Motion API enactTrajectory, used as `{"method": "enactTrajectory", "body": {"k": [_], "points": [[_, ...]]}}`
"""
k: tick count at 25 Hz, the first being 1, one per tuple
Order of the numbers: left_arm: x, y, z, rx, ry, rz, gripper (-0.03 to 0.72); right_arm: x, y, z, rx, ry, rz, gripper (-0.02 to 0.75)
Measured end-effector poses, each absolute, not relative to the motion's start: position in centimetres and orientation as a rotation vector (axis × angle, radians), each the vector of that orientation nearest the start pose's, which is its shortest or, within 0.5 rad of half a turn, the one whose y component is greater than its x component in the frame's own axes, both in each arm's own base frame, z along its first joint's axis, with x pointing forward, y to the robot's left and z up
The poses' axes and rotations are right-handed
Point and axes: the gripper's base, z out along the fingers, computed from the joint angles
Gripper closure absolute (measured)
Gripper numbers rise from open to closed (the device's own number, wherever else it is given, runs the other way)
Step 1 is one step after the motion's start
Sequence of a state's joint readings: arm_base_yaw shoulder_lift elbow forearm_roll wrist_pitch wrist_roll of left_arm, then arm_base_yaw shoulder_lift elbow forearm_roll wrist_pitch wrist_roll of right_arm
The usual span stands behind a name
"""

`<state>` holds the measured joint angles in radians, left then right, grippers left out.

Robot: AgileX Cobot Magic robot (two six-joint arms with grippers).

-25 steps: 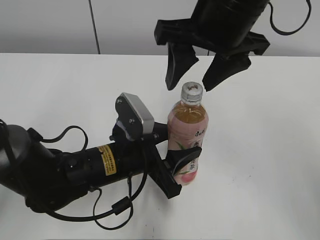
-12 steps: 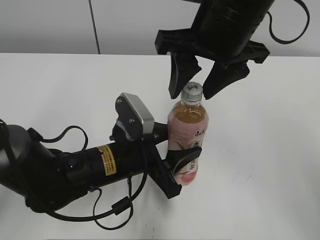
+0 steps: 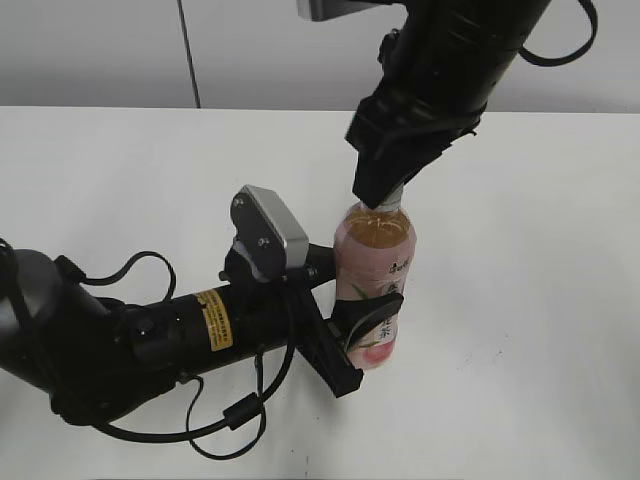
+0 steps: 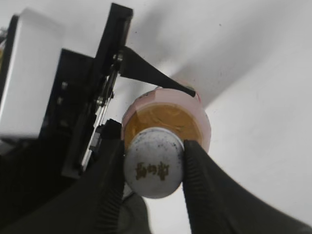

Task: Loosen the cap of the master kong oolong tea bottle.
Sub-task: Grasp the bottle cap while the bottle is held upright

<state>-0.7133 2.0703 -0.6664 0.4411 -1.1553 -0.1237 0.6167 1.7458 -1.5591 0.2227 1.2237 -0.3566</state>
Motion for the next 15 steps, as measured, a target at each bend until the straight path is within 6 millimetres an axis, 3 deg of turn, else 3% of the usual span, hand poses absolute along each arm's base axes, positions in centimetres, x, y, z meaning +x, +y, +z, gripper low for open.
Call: {"method": "enactTrajectory", "body": {"k": [3,7,10,15], "points": [[23.04,-24.65,9.86,0.963,1.554,-0.818,0.309,28.30,22.56,30.55,-1.780,2.239,0.308,0.464],[23.04,-24.65,9.86,0.963,1.554,-0.818,0.309,28.37,22.51,30.60,-2.182,1.803,0.207,0.464],[23.04,-24.65,9.86,0.963,1.554,-0.818,0.309,28.43,22.43,30.60,-2.299,1.645,0.161,0.464],[23.04,-24.65,9.86,0.964,1.553,-0.818,0.309,28.41,22.43,30.63,-2.277,1.676,0.168,0.449]]}}
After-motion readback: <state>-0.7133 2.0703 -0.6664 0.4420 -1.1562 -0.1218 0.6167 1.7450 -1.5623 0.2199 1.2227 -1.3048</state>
